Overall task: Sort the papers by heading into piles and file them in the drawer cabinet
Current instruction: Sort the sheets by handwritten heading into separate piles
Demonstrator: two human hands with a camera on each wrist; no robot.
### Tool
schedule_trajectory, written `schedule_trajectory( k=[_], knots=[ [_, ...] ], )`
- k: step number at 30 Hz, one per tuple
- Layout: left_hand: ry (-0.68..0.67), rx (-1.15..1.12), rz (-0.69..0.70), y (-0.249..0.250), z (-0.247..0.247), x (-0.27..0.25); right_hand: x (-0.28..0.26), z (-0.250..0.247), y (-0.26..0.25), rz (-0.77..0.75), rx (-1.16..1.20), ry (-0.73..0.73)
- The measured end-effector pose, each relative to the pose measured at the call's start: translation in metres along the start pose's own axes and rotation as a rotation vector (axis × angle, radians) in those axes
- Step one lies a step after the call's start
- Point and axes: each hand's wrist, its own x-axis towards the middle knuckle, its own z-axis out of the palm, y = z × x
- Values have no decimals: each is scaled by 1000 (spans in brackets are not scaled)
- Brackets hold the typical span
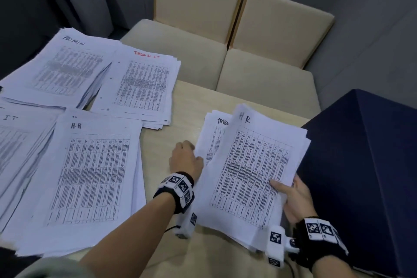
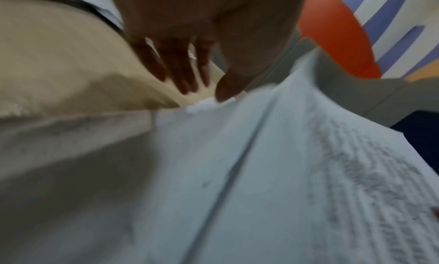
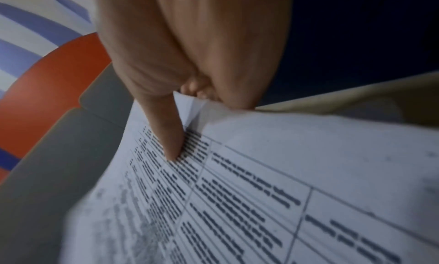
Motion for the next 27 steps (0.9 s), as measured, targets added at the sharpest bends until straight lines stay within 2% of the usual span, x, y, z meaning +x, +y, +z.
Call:
schedule_trajectory(
  k=[2,4,7,11,13,15,17,19,23,25,27],
  knots=[
    [-93,-319,78,8,-5,0,-2,5,-6,33,-31,-52],
    [-225,-512,94,14,-16,-2,-9,21,-15,37,-33,-114],
    [-246,-585,79,21,-41,-1,-25,50,-39,-27,-43,-223],
    [-309,-683,187,27,-89,-3,-44,81,-73,-193,-30,-395],
    [-311,-738,232,31,-104,-4,-46,91,-78,-269,-24,-396],
    [-246,-768,285,30,-108,-2,-41,98,-72,-334,-93,-323],
    [-172,-693,257,19,-106,1,-38,104,-58,-384,-390,-199],
    [-153,-589,189,-3,-99,5,-42,112,-44,-364,-552,-104],
    [-154,-603,205,-39,-104,6,-63,140,-37,-454,-528,-56],
    [-172,-664,200,-47,-122,5,-67,157,-33,-469,-501,-53],
    [-134,-692,195,-61,-146,4,-69,179,-24,-477,-457,-60]
  ],
)
